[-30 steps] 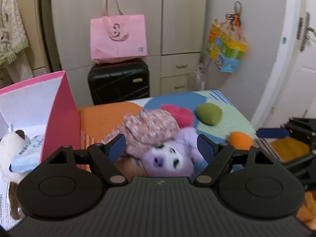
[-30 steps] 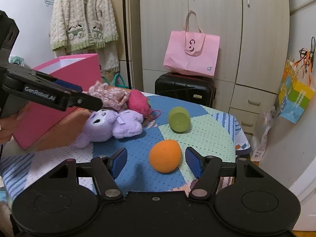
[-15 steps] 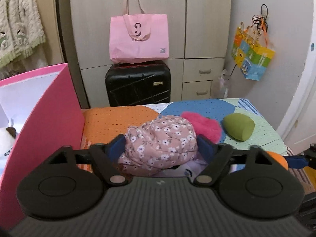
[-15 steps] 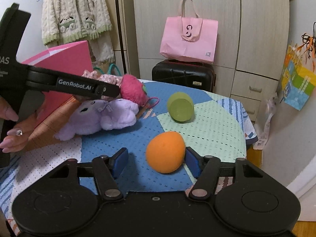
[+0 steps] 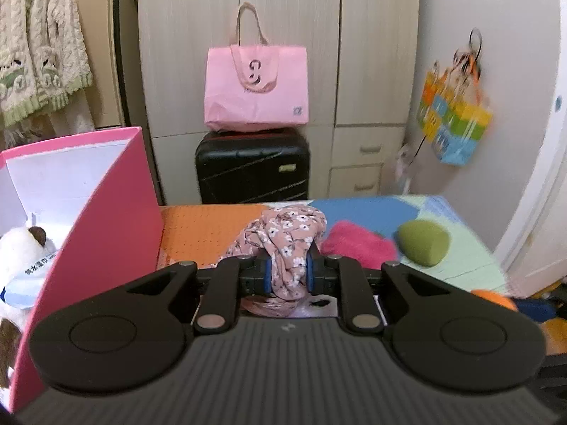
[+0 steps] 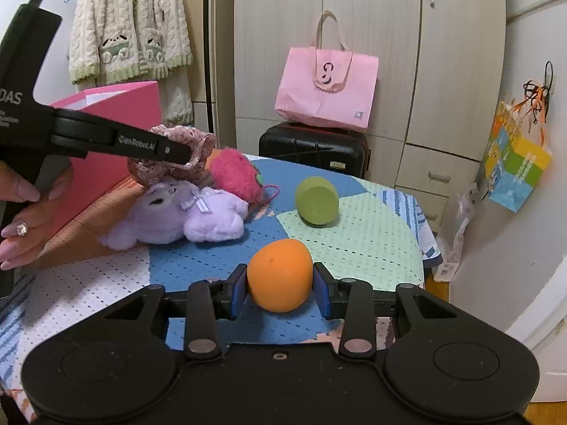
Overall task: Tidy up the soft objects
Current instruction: 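Grasp the orange ball with the right tool while the left tool grasps the floral cloth, then carry the orange ball and floral cloth over the pink box with both tools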
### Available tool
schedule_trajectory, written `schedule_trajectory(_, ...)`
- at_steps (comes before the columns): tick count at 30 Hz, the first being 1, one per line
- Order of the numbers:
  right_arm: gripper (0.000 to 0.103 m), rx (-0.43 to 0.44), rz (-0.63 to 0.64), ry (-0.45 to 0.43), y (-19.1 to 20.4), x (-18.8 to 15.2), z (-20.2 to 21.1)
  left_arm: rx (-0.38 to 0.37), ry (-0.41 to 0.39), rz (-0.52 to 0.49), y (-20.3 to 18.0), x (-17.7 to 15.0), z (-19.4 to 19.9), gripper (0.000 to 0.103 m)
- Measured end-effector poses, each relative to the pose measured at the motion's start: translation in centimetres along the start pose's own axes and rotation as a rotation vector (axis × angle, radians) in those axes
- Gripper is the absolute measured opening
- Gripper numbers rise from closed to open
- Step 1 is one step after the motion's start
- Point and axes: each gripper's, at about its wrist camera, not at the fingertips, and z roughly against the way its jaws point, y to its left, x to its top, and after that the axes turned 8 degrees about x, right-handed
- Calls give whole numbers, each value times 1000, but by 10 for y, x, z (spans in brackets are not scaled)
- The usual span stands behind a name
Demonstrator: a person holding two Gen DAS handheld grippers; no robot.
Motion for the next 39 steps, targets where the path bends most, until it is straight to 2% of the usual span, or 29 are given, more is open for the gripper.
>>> schedule_trajectory(8, 43, -1, -1, -29, 12, 0, 12, -68, -57, 60, 12, -1, 35, 16)
schedule_trajectory(19, 43, 24, -18, -58, 33, -2, 31, -107, -106, 30, 23, -9, 85, 16)
schedule_trajectory(23, 43, 30, -64, -75, 39, -2, 38, -109, -128, 19, 28, -13, 107, 16)
schedule_trajectory(31, 44, 47, -85, -41, 54, -6, 50, -134, -144, -10, 45, -23, 142, 16)
schedule_trajectory(34, 44, 52, -90, -26, 60, -7, 56, -135, -171, -52, 45, -29, 155, 16)
schedule_trajectory(39, 44, 70, -84, -3, 76, -6, 68, -161, -169, -100, 53, -32, 173, 16)
